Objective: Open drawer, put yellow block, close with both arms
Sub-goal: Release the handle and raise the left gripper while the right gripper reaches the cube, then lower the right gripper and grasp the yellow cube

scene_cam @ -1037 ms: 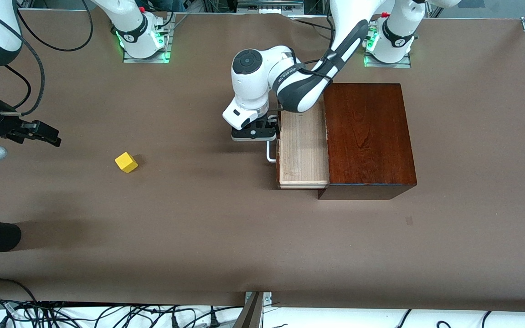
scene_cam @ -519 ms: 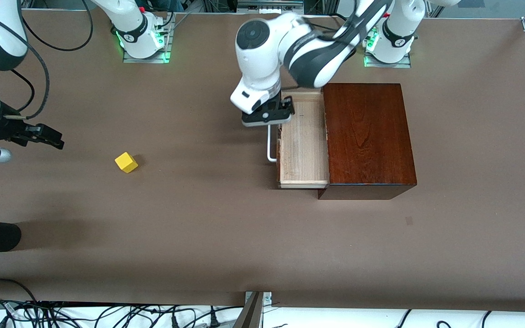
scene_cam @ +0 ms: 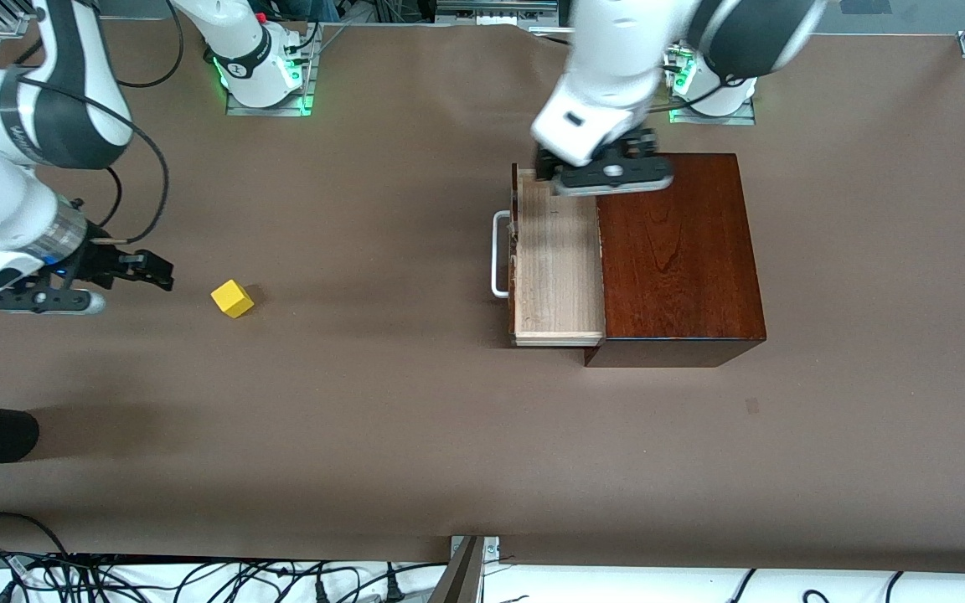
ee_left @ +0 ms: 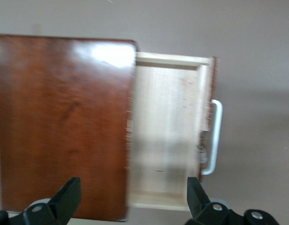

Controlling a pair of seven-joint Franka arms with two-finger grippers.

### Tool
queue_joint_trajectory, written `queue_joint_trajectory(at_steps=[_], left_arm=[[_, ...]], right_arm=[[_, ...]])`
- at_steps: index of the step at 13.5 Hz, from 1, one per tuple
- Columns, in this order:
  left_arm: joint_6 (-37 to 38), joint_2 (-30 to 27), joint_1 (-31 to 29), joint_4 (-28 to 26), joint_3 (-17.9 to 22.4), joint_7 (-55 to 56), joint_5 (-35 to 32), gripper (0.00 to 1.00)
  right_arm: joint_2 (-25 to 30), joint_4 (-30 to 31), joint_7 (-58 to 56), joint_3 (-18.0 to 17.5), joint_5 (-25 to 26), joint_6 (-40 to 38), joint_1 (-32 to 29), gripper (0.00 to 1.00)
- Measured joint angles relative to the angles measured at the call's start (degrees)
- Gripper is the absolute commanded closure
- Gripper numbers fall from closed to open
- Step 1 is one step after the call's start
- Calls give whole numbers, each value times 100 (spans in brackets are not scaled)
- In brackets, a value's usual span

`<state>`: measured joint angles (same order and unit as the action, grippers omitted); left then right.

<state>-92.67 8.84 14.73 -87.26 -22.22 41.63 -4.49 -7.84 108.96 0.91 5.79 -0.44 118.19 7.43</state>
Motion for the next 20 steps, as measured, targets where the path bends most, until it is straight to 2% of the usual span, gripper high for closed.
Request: queue_joint_trajectory(at_steps=[1, 4, 9, 14, 20], left_arm=[[170, -216, -140, -55, 164, -349, 117, 0], [469, -691, -248, -173, 992, -1377, 300, 0], [509, -963, -294, -335, 2018, -2636, 316, 0], [512, -1139, -386, -533, 2495, -3312, 318, 0], [530, -1158, -668, -535, 2587, -3567, 357, 0]], right_arm=[[-1, 173, -150, -11, 0, 188, 11, 0], [-2, 635, -736, -9, 0, 598, 10, 0], [-3, 1202, -1848, -6, 0, 1131, 9, 0], [-95, 1788, -2904, -5, 0, 1886, 8, 0], [-578, 2187, -3504, -13, -1, 2910, 10, 0]])
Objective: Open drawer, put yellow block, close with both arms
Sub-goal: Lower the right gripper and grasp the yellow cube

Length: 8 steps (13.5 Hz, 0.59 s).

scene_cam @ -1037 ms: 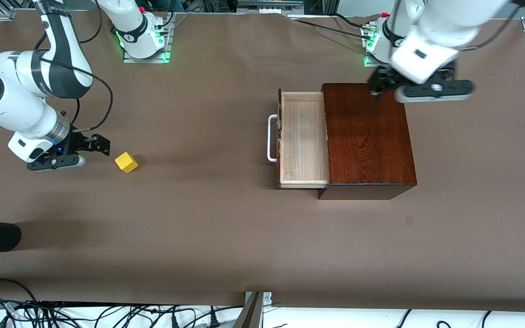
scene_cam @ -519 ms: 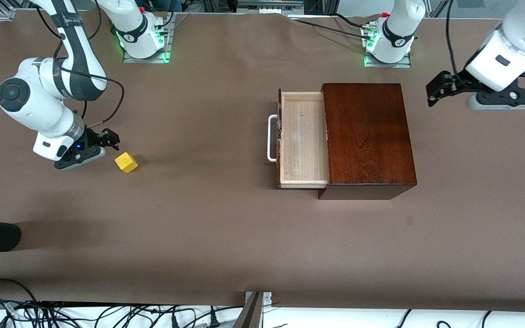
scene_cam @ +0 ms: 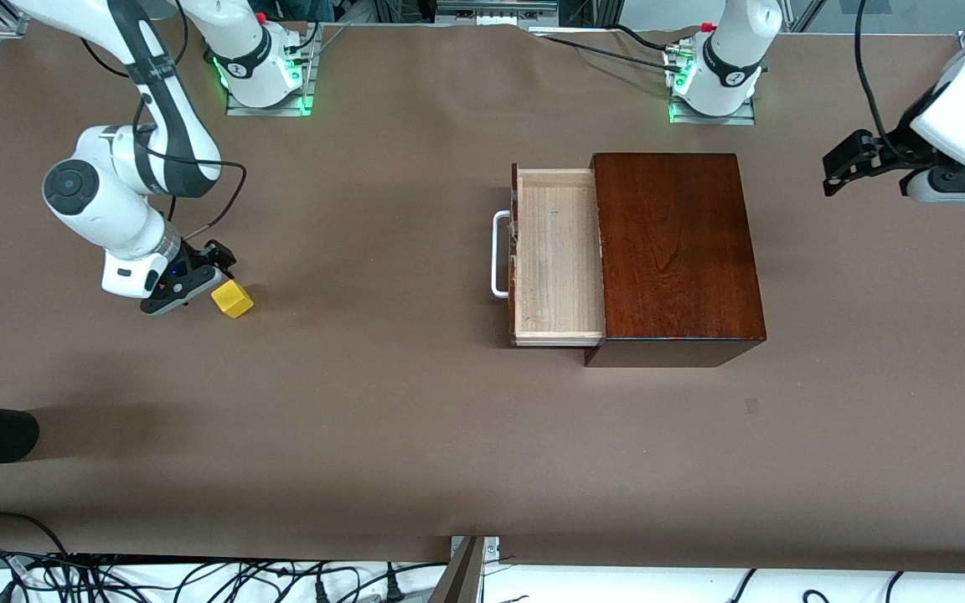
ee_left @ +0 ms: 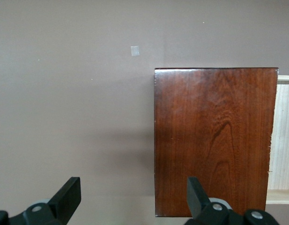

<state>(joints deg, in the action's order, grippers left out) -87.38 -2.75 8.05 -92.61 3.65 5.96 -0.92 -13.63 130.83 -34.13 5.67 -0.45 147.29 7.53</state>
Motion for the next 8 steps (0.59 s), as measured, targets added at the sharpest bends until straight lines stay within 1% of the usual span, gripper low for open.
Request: queue_joint_trajectory(at_steps=[3, 8], left_arm=[[-64, -3, -184, 1, 9, -133, 107, 0], [-125, -23, -258, 4, 10, -150, 109, 0]], right_arm=[[-239, 23, -149, -12, 0, 331, 0, 0], [-595, 29, -204, -78, 0, 797, 1, 0]])
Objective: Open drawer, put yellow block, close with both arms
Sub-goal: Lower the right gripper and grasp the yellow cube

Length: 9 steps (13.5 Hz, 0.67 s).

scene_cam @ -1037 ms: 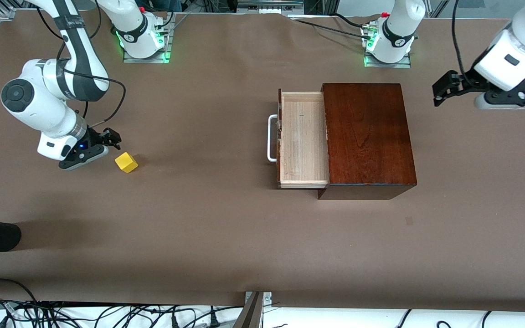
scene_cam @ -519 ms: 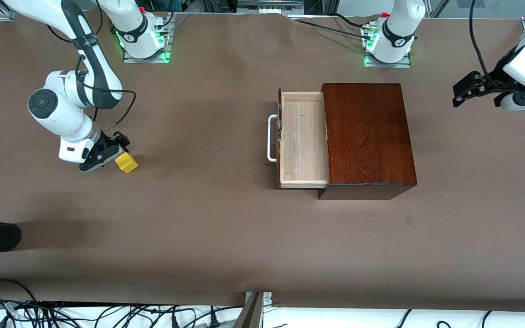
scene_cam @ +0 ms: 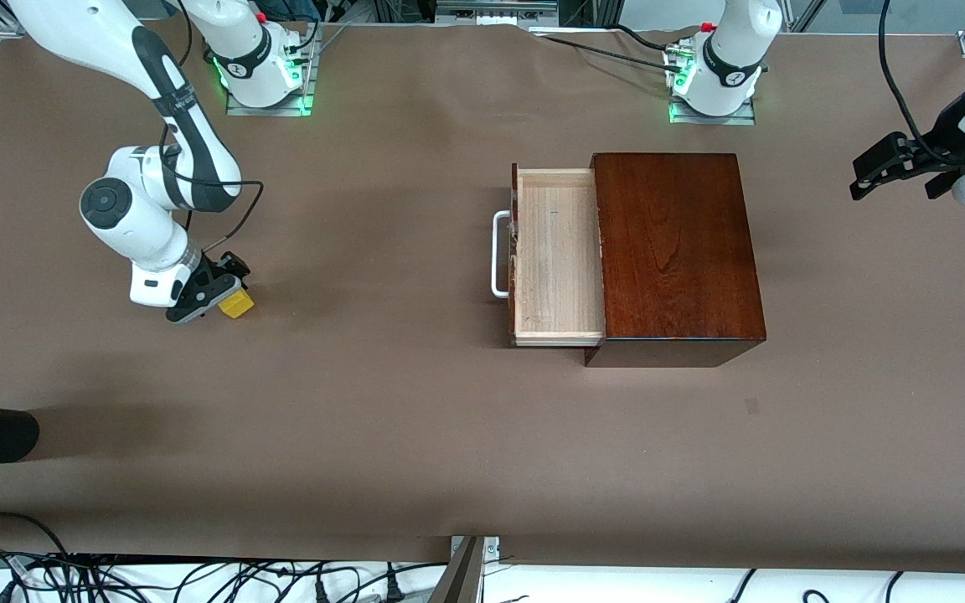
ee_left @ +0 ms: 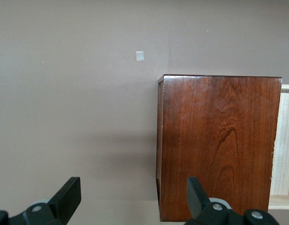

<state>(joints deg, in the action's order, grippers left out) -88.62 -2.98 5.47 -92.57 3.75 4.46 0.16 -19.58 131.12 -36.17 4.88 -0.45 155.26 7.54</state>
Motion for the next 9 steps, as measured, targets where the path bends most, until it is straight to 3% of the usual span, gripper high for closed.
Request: queue_joint_trajectory(at_steps=[3, 4, 7, 9], left_arm=[[-49, 3, -102, 0, 1, -23, 0, 0], [-71, 16, -116, 0, 1, -28, 0, 0], [-192, 84, -117, 0, -4, -30, 0, 0], [-296, 116, -116, 0, -20, -32, 0, 0]], right_arm=[[-211, 2, -2, -8, 0, 236, 0, 0], [-257, 2, -2, -8, 0, 283, 0, 7], [-301, 2, -8, -12, 0, 305, 0, 57], [-301, 2, -8, -12, 0, 307, 0, 78]])
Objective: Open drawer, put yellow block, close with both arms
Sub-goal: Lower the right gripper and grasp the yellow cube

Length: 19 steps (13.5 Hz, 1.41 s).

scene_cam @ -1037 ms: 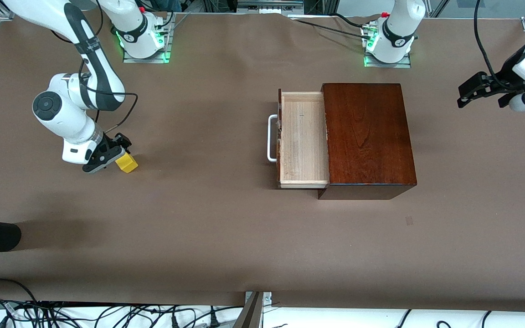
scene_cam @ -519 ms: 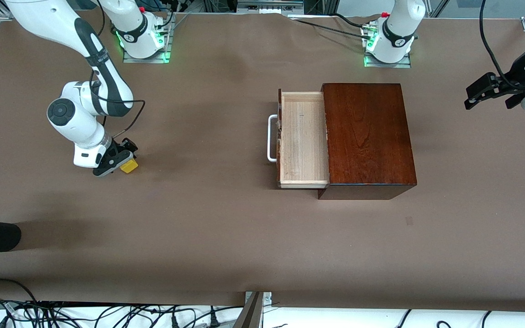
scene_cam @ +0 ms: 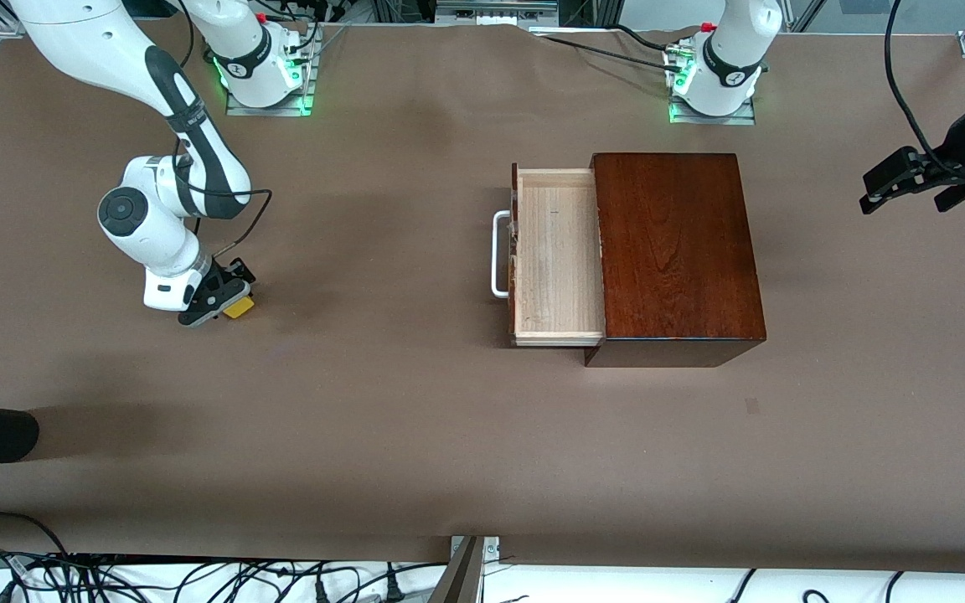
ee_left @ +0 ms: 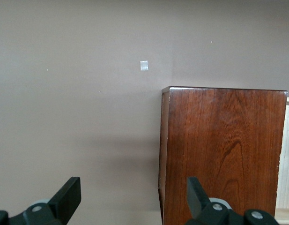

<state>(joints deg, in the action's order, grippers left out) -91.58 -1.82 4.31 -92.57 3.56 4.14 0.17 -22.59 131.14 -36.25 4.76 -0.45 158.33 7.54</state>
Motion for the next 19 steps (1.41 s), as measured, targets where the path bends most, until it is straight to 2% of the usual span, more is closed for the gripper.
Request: queue_joint_trajectory(at_steps=[1, 3, 6, 9, 12, 16, 19], left_arm=[[-26, 8, 0, 0, -1, 0, 0, 0], [-44, 11, -1, 0, 4, 0, 0, 0], [-52, 12, -1, 2, 6, 0, 0, 0], [-57, 36, -1, 3, 0, 0, 0, 0], [-62, 60, -1, 7, -7, 0, 0, 0], [-69, 89, 0, 67, -15, 0, 0, 0], [-69, 128, -1, 86, -15, 0, 0, 0]], right_arm=[[0, 0, 0, 0, 0, 0, 0, 83], [0, -3, 2, -11, -1, 0, 0, 86], [69, -127, 22, -84, -1, -235, 0, 86], [460, -617, 53, -158, -4, -1265, 1, 87], [848, -1353, 75, -301, -26, -2516, 2, 88], [972, -2627, 389, -730, -269, -4084, 12, 90], [968, -3199, 676, -1102, -281, -4637, 23, 90]])
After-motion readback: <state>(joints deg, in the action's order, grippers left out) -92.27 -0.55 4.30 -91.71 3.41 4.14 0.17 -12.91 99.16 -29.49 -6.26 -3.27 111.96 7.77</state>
